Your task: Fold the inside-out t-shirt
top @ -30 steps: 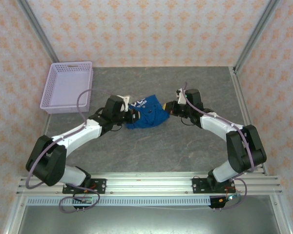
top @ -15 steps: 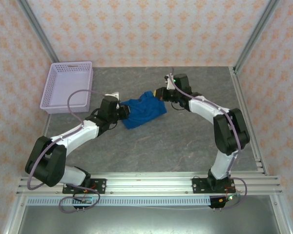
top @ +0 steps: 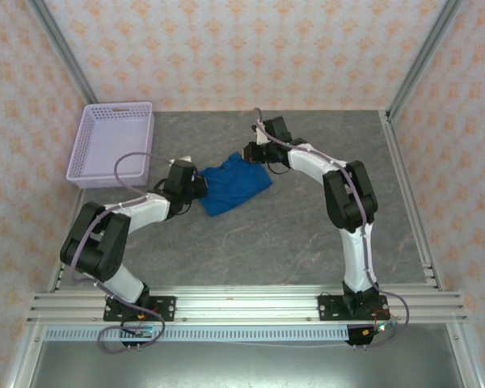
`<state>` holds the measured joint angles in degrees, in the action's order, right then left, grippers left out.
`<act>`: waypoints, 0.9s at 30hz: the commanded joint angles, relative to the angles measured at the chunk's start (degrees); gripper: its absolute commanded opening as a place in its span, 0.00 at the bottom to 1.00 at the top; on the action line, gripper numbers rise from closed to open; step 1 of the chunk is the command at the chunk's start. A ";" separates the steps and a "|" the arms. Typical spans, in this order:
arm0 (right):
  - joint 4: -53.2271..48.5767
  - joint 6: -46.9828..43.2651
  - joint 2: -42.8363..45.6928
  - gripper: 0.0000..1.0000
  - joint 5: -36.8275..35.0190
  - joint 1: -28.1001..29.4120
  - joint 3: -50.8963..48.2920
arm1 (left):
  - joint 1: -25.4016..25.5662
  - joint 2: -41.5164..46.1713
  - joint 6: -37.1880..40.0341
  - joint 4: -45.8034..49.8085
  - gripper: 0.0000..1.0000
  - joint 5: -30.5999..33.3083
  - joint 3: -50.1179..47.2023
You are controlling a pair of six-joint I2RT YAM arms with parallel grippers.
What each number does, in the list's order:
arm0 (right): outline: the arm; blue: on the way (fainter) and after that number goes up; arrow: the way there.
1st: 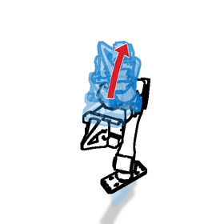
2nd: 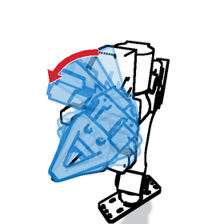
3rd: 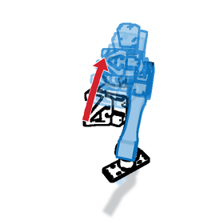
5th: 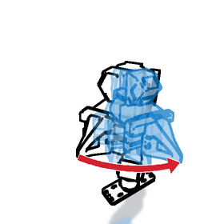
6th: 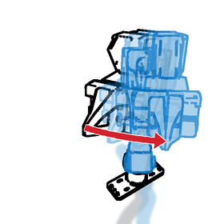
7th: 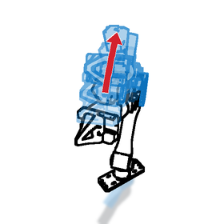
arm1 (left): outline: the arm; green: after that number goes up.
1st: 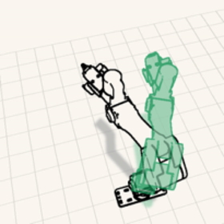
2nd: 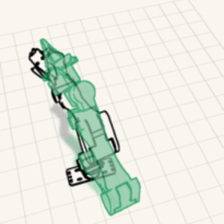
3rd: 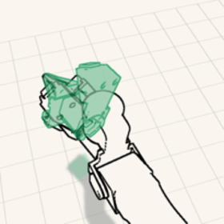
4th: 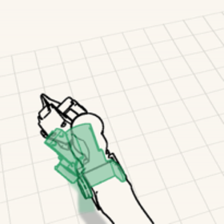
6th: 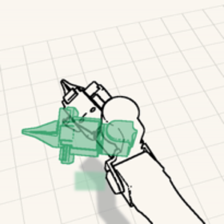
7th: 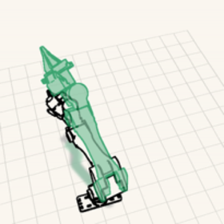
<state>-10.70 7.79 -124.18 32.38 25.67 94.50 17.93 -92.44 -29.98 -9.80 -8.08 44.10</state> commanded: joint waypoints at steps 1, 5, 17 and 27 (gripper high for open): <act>-3.98 -1.87 -4.12 0.06 -3.84 0.27 5.17 | -0.48 -3.57 0.22 -2.92 0.01 4.43 1.44; -14.69 -2.16 -10.12 0.16 -8.03 0.33 16.81 | -1.40 -6.90 -0.27 -2.30 0.16 7.99 3.85; -12.80 -3.97 8.91 0.47 -14.12 0.84 -0.84 | -1.67 8.99 -3.14 8.11 0.65 3.89 0.39; -12.82 2.20 -0.48 0.36 -6.35 3.27 5.12 | -1.83 -3.62 -0.97 12.38 0.62 -7.93 11.36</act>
<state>-21.65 7.57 -119.98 25.58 29.19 95.90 16.47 -92.14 -32.51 -2.20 -14.44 51.64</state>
